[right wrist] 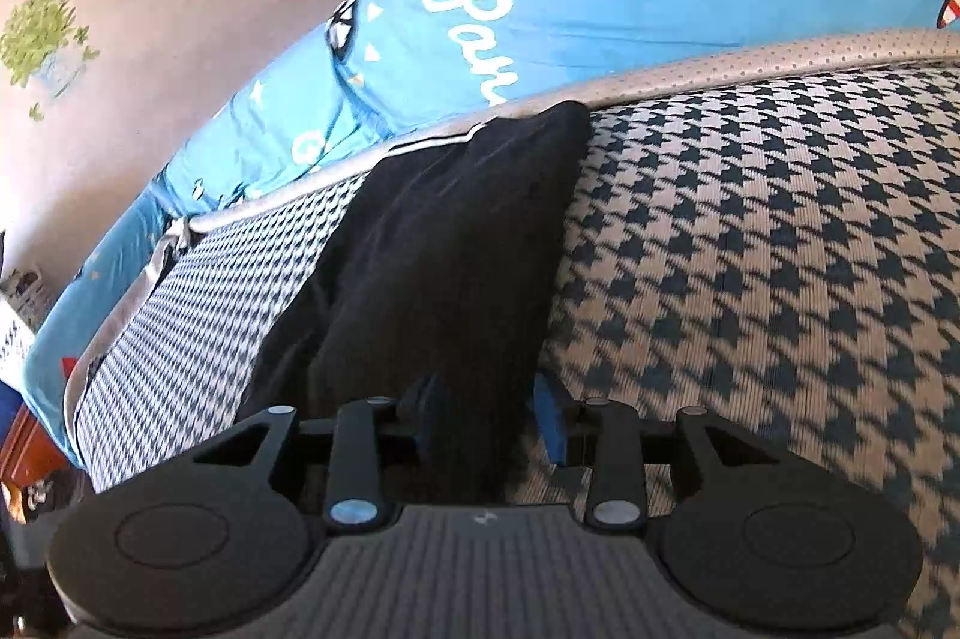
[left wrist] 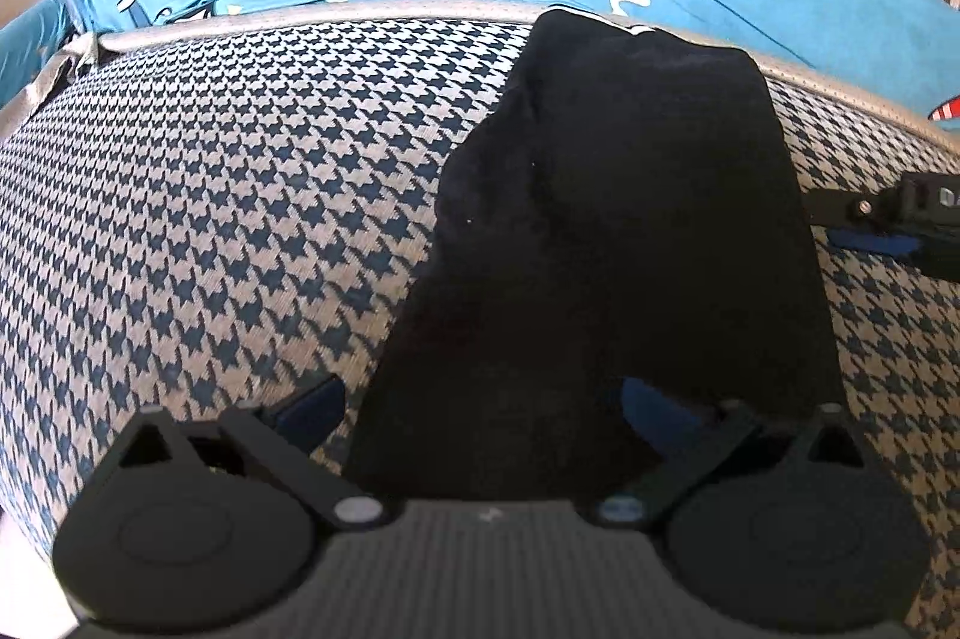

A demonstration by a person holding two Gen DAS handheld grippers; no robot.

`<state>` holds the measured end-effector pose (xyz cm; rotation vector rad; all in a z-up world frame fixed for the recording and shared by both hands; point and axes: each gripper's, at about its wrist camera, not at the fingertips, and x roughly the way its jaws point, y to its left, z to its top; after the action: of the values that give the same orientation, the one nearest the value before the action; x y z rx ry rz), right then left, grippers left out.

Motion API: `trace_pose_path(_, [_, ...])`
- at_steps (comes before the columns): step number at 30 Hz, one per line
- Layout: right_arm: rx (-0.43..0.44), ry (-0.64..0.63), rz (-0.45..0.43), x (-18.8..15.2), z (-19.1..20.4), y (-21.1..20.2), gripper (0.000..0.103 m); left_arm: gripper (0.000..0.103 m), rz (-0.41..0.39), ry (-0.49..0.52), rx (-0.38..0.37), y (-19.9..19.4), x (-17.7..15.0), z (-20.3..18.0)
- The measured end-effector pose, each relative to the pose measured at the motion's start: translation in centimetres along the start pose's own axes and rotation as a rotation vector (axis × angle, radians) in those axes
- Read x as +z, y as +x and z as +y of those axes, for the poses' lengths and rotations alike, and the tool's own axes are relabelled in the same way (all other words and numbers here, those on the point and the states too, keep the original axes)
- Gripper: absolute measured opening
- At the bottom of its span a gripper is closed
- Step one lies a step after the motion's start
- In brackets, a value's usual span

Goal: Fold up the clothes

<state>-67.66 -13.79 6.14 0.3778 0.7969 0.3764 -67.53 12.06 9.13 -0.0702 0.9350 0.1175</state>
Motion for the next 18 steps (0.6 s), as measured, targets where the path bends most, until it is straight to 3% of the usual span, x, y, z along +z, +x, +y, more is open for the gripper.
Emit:
trace_pose_path(8, [0.008, 0.040, -0.031, 1.8, -2.1, 2.2, 0.036, 0.103, -0.015, -0.019, 0.041, 0.1, -0.3, 0.5])
trace_pose_path(18, [0.061, 0.043, -0.075, 2.7, -2.5, 4.2, 0.037, 0.103, 0.000, -0.051, 0.030, 0.4, -0.2, 0.9])
